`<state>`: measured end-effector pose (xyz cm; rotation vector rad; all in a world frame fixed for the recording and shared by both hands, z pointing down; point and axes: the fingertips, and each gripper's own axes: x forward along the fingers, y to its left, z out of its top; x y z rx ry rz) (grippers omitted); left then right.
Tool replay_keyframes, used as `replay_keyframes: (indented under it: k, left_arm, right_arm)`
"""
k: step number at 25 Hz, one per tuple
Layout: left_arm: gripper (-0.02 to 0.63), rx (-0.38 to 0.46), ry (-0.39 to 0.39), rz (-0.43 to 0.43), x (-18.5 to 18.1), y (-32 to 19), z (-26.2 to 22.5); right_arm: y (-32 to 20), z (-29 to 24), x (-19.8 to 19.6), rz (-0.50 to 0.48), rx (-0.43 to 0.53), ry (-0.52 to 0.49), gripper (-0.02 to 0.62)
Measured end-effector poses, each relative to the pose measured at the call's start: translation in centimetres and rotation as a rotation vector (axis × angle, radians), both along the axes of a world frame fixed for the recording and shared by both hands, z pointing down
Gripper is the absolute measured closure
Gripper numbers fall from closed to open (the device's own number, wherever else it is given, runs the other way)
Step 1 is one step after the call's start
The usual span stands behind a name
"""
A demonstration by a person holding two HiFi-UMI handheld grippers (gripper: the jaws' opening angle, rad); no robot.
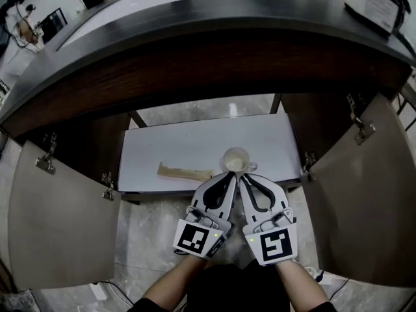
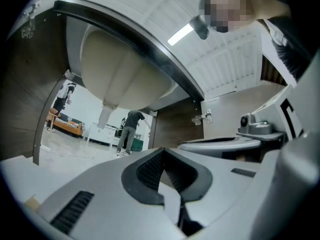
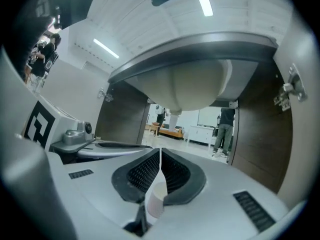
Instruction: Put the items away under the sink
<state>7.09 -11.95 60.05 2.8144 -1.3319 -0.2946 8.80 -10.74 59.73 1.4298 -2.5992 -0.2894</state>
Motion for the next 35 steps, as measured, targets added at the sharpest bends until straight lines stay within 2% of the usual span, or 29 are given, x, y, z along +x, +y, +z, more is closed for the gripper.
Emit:
replay_keyframes:
  k: [3,8,10,13,17,21,27,31,35]
  left_arm:
    - [0.598,0.015,-0.001,0.023,0.4,0.6,-3.6]
    - [0.598,-0.017,0.035,-0.007,0.5,0.9,-9.1]
    - [0.598,-0.055,0.026,-0.005,0.6,1.7,-11.0]
    - [0.598,-0.091,-0.004,-0.008,0.3,3.2,-13.5]
    - [0.598,-0.136,-0.026,-0.031,-0.6,4.3,-16.4]
    - [0.598,-0.18,-0.041,-0.032,-1.2,5.9,-20.7]
    - [0.598,-0.194,-0.046,0.022,0.0,7.2,-29.6]
    - [0.598,-0.193,-0.039,0.1,2.0,7.8,-35.0]
    - [0.597,-0.221,-0.039,0.179,4.3,8.5,-38.3]
  right_arm:
    - [0.5,-3.2,0.0,0.022,0.014,0.022,0.557]
    - [0.8,-9.4,0.3,0.048,0.002,-0.081,0.558]
    - [1.4,-11.4,0.2,0.05,-0.022,-0.105,0.558]
    - [2.5,-13.7,-0.1,0.036,-0.071,-0.067,0.557]
    - [3.9,-15.7,-0.8,-0.006,-0.165,0.054,0.558]
    - [5.7,-19.9,-1.4,-0.032,-0.212,0.052,0.558]
    - [8.5,-28.3,-0.6,-0.022,-0.256,0.016,0.557]
    - [9.9,-33.2,1.0,0.01,-0.279,0.018,0.557]
    - [10.2,-37.0,3.1,0.049,-0.278,0.015,0.557]
